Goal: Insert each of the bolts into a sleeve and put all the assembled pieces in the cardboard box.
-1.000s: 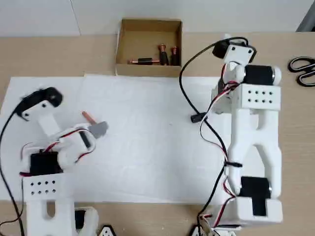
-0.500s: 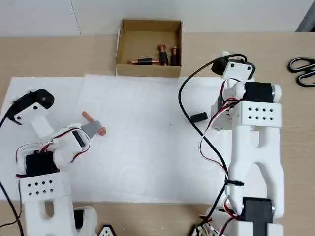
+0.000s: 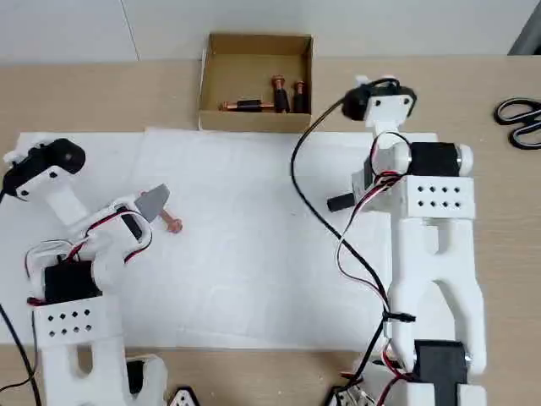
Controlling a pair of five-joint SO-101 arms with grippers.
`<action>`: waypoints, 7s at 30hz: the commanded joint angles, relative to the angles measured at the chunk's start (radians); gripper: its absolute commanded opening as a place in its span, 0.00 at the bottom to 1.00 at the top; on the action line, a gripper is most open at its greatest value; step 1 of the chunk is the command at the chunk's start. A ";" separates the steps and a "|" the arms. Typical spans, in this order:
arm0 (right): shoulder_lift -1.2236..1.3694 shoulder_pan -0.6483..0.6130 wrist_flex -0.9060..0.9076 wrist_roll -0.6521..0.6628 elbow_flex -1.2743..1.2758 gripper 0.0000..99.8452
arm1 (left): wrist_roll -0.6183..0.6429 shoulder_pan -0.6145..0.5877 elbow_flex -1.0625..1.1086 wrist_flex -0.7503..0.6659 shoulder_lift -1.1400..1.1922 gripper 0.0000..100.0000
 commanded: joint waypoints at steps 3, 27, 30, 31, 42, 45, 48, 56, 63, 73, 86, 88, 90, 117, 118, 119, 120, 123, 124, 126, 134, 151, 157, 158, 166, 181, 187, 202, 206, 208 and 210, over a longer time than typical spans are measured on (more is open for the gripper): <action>-0.035 -0.039 -0.041 -0.204 -0.006 0.20 | 0.000 0.002 -0.004 -0.020 -0.017 0.34; 0.294 -0.088 -0.397 -0.878 0.046 0.20 | 0.000 0.002 -0.002 -0.023 -0.017 0.34; 0.300 -0.110 -0.398 -0.881 0.046 0.20 | 0.000 0.003 0.012 -0.029 -0.017 0.34; 0.302 -0.119 -0.404 -0.882 0.048 0.20 | 0.002 0.003 0.024 -0.041 -0.017 0.34; 0.306 -0.133 -0.409 -0.882 0.052 0.20 | 0.002 0.003 0.085 -0.112 -0.017 0.34; 0.308 -0.133 -0.409 -0.882 0.052 0.20 | 0.000 0.003 0.084 -0.114 -0.017 0.34; 0.308 -0.131 -0.409 -0.882 0.052 0.19 | 0.000 0.003 0.084 -0.114 -0.017 0.34; 0.354 -0.130 -0.409 -0.942 0.052 0.19 | 0.000 0.003 0.084 -0.114 -0.017 0.34; 0.384 -0.130 -0.409 -0.965 0.049 0.19 | 0.000 0.003 0.085 -0.110 -0.017 0.34; 0.387 -0.128 -0.409 -0.965 0.049 0.19 | 0.000 0.003 0.088 -0.110 -0.017 0.34; 0.387 -0.099 -0.435 -0.965 0.052 0.19 | 0.000 0.003 0.088 -0.110 -0.017 0.34; 0.389 -0.101 -0.435 -0.965 0.052 0.19 | 0.000 0.003 0.088 -0.110 -0.017 0.34; 0.389 -0.101 -0.437 -0.965 0.052 0.19 | 0.000 0.003 0.088 -0.110 -0.017 0.34; 0.484 -0.094 -0.430 -0.879 0.044 0.02 | 0.000 0.003 0.084 -0.109 -0.017 0.34; 0.479 -0.094 -0.427 -0.862 0.034 0.02 | 0.000 0.003 0.082 -0.109 -0.017 0.34; 0.467 -0.094 -0.414 -0.844 0.020 0.02 | 0.000 0.003 0.082 -0.109 -0.017 0.34; 0.444 -0.094 -0.387 -0.822 -0.003 0.02 | 0.000 0.003 0.081 -0.109 -0.017 0.34; 0.335 -0.094 -0.243 -0.752 -0.098 0.02 | 0.000 0.003 0.082 -0.101 -0.017 0.34; 0.298 -0.094 -0.197 -0.723 -0.129 0.02 | 0.000 0.003 0.081 -0.086 -0.017 0.34; 0.228 -0.094 -0.131 -0.643 -0.164 0.02 | 0.000 0.003 0.081 -0.071 -0.017 0.34; 0.031 -0.162 0.087 -0.124 -0.180 0.02 | -0.002 0.003 -0.035 0.000 -0.014 0.34; 0.248 -0.145 0.133 0.186 -0.130 0.02 | -0.149 0.077 -0.628 0.571 -0.028 0.34; 0.346 -0.145 0.024 0.193 -0.130 0.02 | -0.146 0.077 -0.673 0.571 -0.163 0.34; 0.364 -0.145 0.022 0.195 -0.130 0.02 | -0.146 0.077 -0.668 0.571 -0.187 0.34; 0.460 -0.165 -0.033 0.195 -0.130 0.03 | -0.181 0.077 -0.545 0.571 -0.344 0.34; 0.547 -0.205 -0.068 0.187 -0.130 0.10 | -0.258 0.077 -0.516 0.571 -0.367 0.34; 0.582 -0.205 -0.062 0.187 -0.129 0.15 | -0.258 0.077 -0.516 0.571 -0.370 0.34; 0.587 -0.205 -0.062 0.189 -0.126 0.01 | -0.258 0.075 -0.516 0.571 -0.367 0.34; 0.576 -0.200 -0.061 0.189 -0.132 0.00 | -0.258 0.074 -0.516 0.571 -0.365 0.34; 0.559 -0.200 -0.039 0.189 -0.143 0.00 | -0.265 0.074 -0.516 0.571 -0.364 0.34; 0.509 -0.200 0.039 0.189 -0.180 0.00 | -0.293 0.074 -0.516 0.571 -0.364 0.34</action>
